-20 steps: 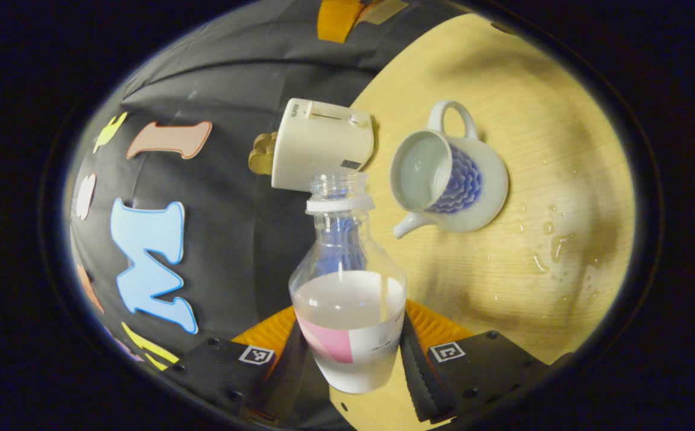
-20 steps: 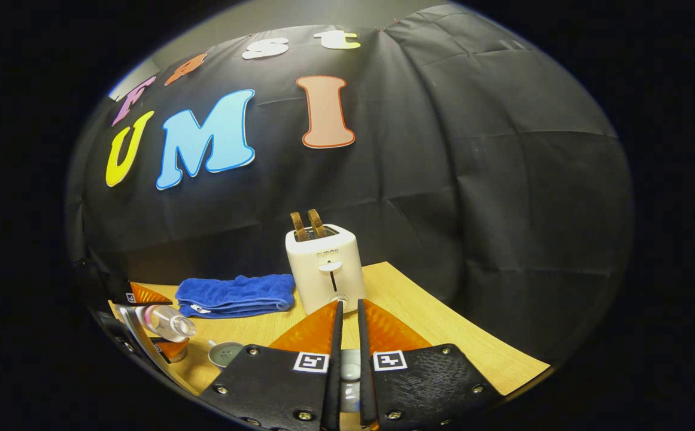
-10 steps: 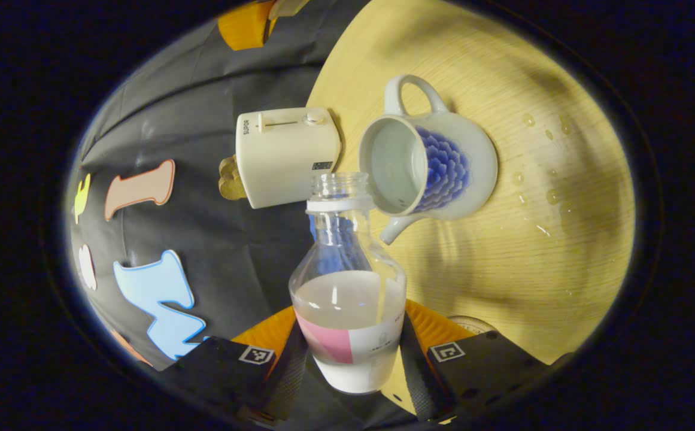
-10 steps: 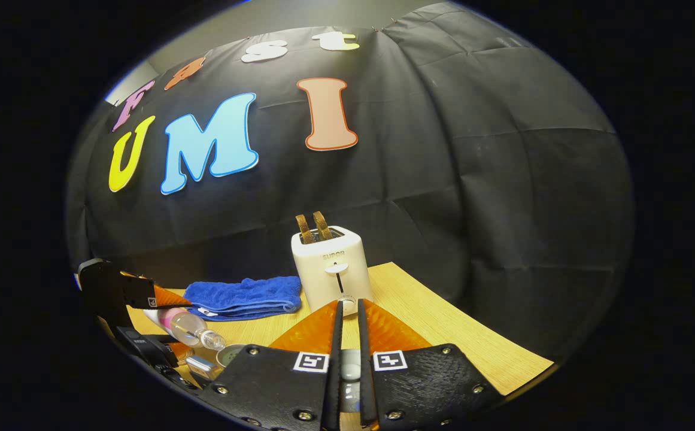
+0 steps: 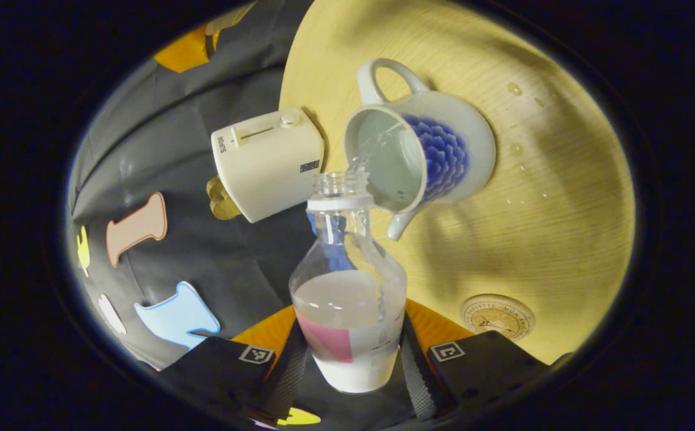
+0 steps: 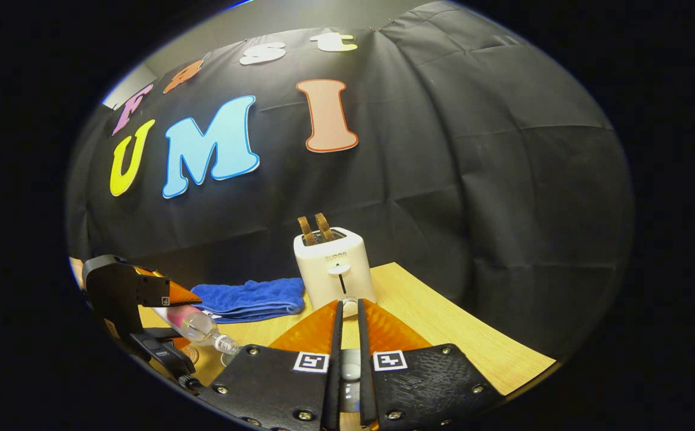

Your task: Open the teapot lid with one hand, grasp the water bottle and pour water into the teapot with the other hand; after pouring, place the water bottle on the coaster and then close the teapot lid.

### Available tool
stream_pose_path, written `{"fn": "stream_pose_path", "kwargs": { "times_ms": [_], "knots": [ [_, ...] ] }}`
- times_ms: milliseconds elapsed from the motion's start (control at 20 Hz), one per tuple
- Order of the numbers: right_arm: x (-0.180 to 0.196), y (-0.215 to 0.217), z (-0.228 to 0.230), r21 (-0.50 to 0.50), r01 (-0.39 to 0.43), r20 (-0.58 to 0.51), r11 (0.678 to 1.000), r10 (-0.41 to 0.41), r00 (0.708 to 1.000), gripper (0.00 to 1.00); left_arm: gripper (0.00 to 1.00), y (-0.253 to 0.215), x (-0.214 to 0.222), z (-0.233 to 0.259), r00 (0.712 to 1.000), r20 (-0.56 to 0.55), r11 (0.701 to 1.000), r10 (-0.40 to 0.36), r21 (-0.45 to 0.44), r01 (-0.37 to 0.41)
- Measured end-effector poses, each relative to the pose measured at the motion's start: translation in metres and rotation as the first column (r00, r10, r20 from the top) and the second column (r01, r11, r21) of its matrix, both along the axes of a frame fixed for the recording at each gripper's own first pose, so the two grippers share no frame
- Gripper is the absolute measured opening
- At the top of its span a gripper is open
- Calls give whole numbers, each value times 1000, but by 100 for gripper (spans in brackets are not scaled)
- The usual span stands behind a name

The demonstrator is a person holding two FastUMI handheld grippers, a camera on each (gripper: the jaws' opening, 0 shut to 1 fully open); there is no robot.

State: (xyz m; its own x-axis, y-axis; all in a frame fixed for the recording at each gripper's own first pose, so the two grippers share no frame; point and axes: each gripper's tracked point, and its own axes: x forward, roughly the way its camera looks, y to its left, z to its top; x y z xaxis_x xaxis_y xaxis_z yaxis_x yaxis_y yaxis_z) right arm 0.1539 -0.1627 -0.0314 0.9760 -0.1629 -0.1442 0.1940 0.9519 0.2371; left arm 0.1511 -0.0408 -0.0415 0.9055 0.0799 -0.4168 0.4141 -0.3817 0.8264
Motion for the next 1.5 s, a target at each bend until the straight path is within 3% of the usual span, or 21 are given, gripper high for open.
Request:
{"fn": "stream_pose_path", "kwargs": {
  "times_ms": [800,1500],
  "knots": [
    [0,-3,-3,24,-2,-2,1000,2,1000,13,84,0,2,38,999,38,971,-34,236,24],
    [-1,-4,2,47,-11,19,999,10,1000,13,84,-15,-2,60,995,65,912,-69,408,36]
  ]
}}
